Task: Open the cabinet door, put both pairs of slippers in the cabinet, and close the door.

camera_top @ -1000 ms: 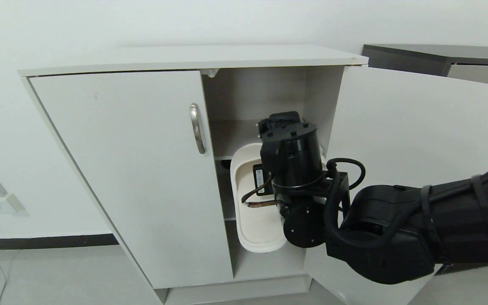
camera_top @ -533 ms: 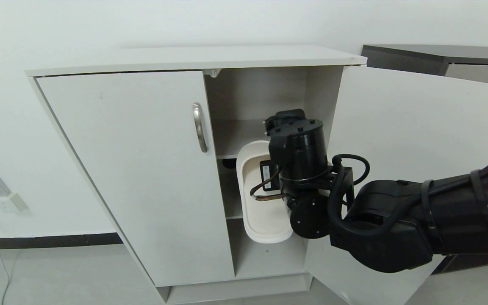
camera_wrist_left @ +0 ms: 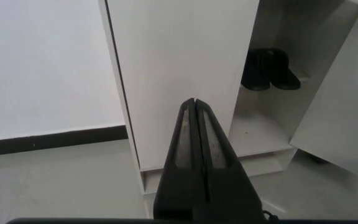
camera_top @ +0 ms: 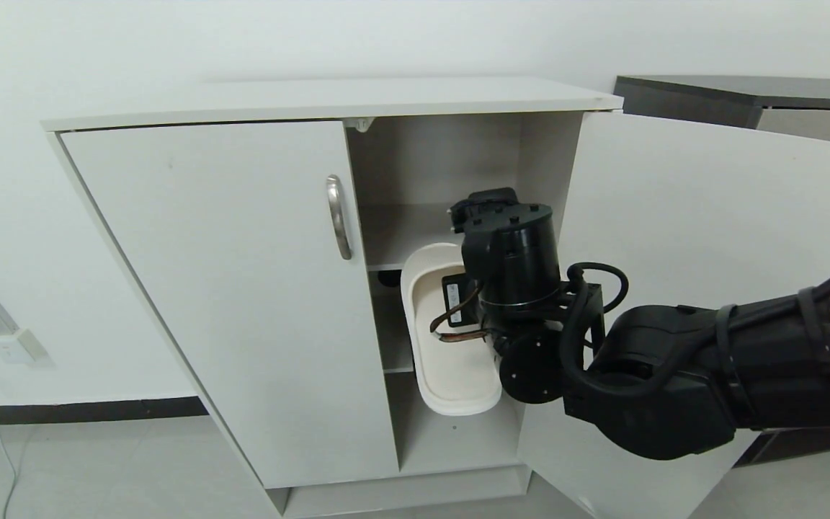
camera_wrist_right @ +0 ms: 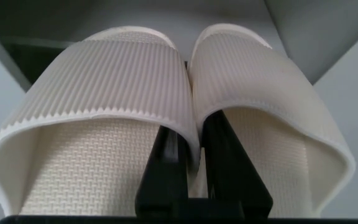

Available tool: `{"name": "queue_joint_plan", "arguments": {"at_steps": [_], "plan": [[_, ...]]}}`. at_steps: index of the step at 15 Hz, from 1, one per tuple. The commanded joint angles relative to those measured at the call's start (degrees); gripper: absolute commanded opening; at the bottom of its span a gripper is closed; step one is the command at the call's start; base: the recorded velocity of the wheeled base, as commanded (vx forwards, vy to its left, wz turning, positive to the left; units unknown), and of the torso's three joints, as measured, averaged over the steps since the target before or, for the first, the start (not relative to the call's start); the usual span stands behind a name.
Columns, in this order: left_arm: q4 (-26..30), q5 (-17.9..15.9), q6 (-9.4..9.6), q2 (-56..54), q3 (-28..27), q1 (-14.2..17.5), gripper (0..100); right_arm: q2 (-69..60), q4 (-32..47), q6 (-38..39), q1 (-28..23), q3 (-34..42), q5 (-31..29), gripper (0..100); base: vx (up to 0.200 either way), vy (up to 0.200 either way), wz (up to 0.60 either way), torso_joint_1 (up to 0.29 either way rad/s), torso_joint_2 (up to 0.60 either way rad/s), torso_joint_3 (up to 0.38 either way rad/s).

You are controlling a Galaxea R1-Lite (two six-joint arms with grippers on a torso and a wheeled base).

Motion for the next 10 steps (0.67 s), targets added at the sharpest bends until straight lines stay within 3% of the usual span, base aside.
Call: {"name": "queue_joint_plan", "arguments": {"at_steps": [1, 2, 10], "plan": [[0.0, 0.0, -0.01, 0.0, 0.0, 0.0, 0, 0.0, 0.0, 0.1, 0.0, 0.0, 0.0, 0, 0.0, 0.0, 0.0, 0.0, 0.0, 0.0], [0.0, 0.0, -0.01, 0.0, 0.0, -0.1, 0, -0.1, -0.1, 0.1, 0.0, 0.0, 0.0, 0, 0.0, 0.0, 0.0, 0.0, 0.0, 0.0], [0.0, -0.1, -0.09, 0.0, 0.0, 0.0, 0, 0.7, 0.0, -0.3, 0.3, -0.3, 0.0, 0, 0.2, 0.0, 0.0, 0.002, 0.0, 0.005]]}}
